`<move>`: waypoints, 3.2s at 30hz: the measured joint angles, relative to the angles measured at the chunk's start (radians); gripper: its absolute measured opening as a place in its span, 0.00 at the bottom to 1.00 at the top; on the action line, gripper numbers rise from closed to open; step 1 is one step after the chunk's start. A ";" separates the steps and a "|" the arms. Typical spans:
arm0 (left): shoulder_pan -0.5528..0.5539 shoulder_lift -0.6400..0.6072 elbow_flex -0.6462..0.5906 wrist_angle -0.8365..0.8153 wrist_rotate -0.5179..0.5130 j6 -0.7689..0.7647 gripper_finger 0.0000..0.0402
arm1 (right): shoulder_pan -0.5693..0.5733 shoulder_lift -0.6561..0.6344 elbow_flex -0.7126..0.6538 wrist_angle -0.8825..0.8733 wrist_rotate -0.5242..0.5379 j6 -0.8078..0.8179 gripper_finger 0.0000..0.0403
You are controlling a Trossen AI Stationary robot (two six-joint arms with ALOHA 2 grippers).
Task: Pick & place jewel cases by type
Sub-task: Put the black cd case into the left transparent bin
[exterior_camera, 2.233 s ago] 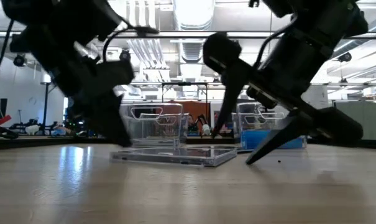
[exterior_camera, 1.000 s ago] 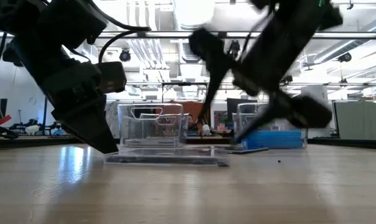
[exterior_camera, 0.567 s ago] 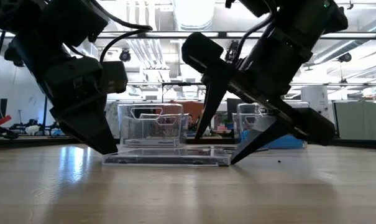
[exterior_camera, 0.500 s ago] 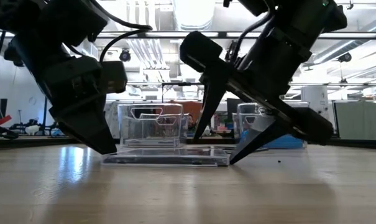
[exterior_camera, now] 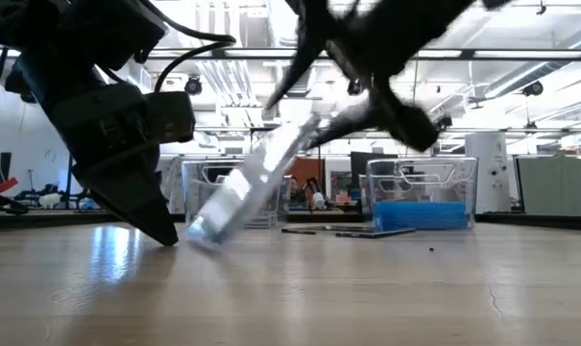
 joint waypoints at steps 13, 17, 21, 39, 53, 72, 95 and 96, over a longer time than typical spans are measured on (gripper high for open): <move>-0.006 0.001 0.004 0.002 0.001 -0.034 0.26 | -0.026 0.154 -0.010 0.211 -0.133 0.093 0.55; -0.006 -0.045 0.012 -0.006 -0.019 -0.064 0.26 | -0.022 0.106 -0.017 0.052 -0.079 0.089 0.55; -0.008 -0.118 0.027 -0.022 -0.109 -0.056 0.26 | -0.027 0.042 -0.019 -0.053 -0.022 0.027 0.56; 0.030 -0.124 0.034 -0.065 -0.233 -0.078 0.26 | -0.017 0.222 0.025 0.330 -0.203 -0.027 0.56; 0.032 -0.219 0.056 -0.155 -0.483 -0.055 0.26 | -0.017 0.143 0.027 0.296 -0.166 -0.226 0.56; -0.012 -0.118 0.034 -0.225 -0.175 -0.233 0.26 | -0.077 0.177 -0.001 0.045 -0.371 -0.005 0.56; -0.015 -0.117 -0.033 -0.216 -0.005 -0.200 0.26 | -0.067 0.156 -0.014 0.060 -0.215 0.329 0.56; -0.016 -0.125 -0.027 -0.228 -0.002 -0.195 0.26 | -0.066 0.155 -0.015 0.055 -0.213 0.327 0.56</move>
